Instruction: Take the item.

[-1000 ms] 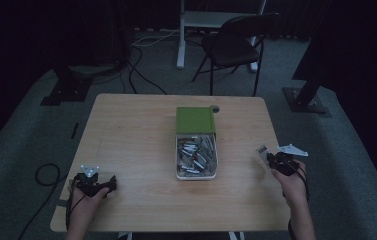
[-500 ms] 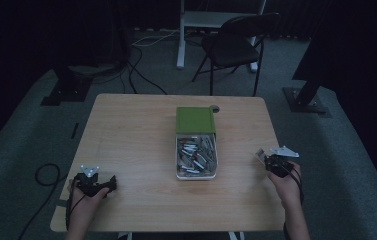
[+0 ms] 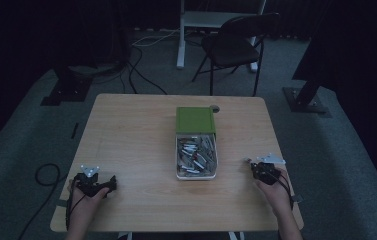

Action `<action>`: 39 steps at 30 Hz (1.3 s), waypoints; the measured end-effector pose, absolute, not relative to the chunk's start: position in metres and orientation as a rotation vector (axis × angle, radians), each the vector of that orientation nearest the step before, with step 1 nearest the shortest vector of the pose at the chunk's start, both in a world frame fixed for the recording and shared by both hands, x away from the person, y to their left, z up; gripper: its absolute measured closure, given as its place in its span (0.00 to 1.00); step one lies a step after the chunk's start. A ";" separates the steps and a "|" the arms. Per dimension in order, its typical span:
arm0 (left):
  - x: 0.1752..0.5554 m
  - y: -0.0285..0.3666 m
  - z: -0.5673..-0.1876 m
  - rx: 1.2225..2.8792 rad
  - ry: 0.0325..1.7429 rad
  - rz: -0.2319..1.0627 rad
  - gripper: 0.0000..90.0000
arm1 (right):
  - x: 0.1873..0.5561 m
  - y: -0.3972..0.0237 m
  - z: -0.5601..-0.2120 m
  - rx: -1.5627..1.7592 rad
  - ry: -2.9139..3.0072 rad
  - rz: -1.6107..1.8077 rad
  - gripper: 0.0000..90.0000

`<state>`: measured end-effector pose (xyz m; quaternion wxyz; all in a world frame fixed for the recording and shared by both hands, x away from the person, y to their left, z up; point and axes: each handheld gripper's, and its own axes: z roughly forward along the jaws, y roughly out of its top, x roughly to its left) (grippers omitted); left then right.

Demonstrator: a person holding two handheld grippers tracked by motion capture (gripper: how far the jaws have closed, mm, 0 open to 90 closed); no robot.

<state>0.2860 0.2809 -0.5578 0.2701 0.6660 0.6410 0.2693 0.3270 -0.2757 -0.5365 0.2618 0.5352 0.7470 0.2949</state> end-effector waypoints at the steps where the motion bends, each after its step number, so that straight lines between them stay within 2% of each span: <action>1: 0.286 0.281 -0.558 1.795 1.727 0.726 0.11 | 0.326 -0.274 -0.539 1.443 2.023 0.794 0.98; 10: 0.286 0.281 -0.558 1.795 1.728 0.726 0.11 | 0.320 -0.272 -0.550 1.441 2.042 0.829 0.94; 25: 0.286 0.281 -0.558 1.793 1.727 0.726 0.11 | 0.312 -0.276 -0.547 1.432 2.123 0.951 0.61; 26: 0.286 0.281 -0.558 1.793 1.727 0.726 0.11 | 0.311 -0.276 -0.547 1.430 2.126 0.953 0.56; 27: 0.286 0.281 -0.558 1.793 1.727 0.726 0.11 | 0.311 -0.276 -0.547 1.430 2.126 0.953 0.56; 28: 0.286 0.281 -0.558 1.793 1.727 0.725 0.11 | 0.310 -0.277 -0.546 1.438 2.139 0.975 0.45; 30: 0.286 0.281 -0.558 1.795 1.725 0.724 0.11 | 0.309 -0.277 -0.546 1.416 2.153 1.025 0.35; 39: 0.286 0.281 -0.558 1.798 1.721 0.723 0.11 | 0.306 -0.275 -0.545 1.392 2.186 1.105 0.31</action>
